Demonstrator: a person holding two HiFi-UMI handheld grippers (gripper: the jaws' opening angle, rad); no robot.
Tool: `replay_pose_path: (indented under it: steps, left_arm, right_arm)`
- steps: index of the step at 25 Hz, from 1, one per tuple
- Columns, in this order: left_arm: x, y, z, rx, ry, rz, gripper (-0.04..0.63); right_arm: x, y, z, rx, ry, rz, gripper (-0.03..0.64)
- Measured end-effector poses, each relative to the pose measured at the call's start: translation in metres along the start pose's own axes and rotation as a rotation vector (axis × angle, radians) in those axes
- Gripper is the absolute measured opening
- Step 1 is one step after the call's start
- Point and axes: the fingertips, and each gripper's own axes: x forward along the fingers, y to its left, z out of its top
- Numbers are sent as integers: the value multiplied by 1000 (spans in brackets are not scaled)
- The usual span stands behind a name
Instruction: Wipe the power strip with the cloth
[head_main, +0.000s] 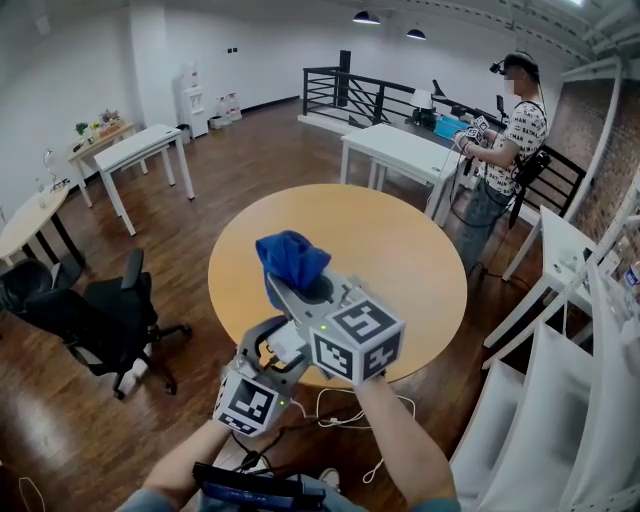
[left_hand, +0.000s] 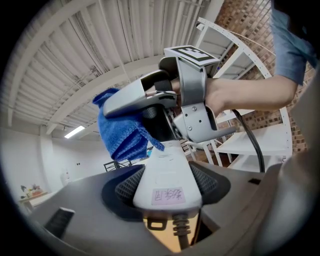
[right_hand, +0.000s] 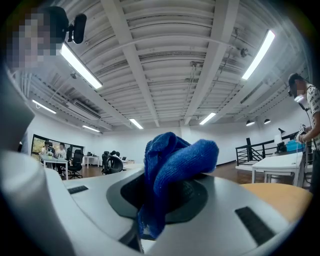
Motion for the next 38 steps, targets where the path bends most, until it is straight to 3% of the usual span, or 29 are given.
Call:
replay_pose_path:
  steps: [7, 38]
  left_arm:
    - [-2, 1, 1, -31, 8, 8, 281]
    - [-8, -4, 6, 12, -10, -18, 279]
  right_arm:
    - [-4, -16, 2, -3, -1, -30, 69]
    - [-57, -112, 40, -13, -81, -240, 69]
